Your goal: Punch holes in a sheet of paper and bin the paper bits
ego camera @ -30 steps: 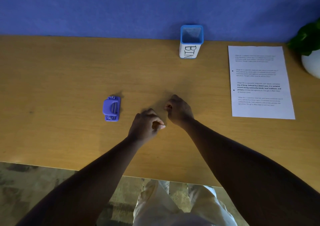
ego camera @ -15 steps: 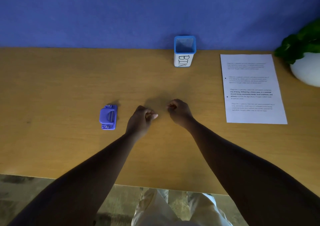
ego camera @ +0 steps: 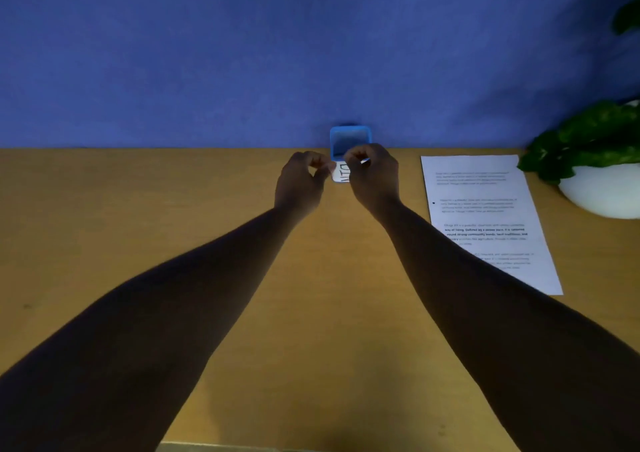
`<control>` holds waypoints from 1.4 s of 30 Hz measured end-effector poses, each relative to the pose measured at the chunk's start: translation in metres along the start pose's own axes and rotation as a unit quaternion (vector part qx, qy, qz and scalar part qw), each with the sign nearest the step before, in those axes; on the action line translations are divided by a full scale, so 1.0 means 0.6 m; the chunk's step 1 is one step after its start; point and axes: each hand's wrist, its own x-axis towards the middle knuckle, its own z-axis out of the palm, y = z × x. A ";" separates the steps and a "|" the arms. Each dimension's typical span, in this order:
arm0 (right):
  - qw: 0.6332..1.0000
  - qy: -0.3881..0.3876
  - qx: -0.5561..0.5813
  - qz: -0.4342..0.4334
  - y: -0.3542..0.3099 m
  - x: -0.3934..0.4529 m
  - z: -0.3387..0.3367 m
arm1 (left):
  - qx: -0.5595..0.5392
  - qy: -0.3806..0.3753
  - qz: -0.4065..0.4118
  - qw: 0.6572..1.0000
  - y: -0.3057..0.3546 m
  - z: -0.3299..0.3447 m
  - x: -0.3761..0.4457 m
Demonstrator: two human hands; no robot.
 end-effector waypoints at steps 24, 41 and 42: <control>0.969 -0.111 -0.220 0.018 0.010 0.123 -0.014 | 0.107 -0.016 -0.047 0.993 0.058 0.017 0.119; 0.974 -0.107 -0.200 -0.028 -0.009 0.090 -0.026 | 0.061 0.013 -0.019 0.998 0.067 -0.007 0.082; 0.973 -0.097 -0.204 -0.036 -0.014 0.083 -0.029 | 0.054 0.019 -0.016 0.998 0.073 -0.010 0.077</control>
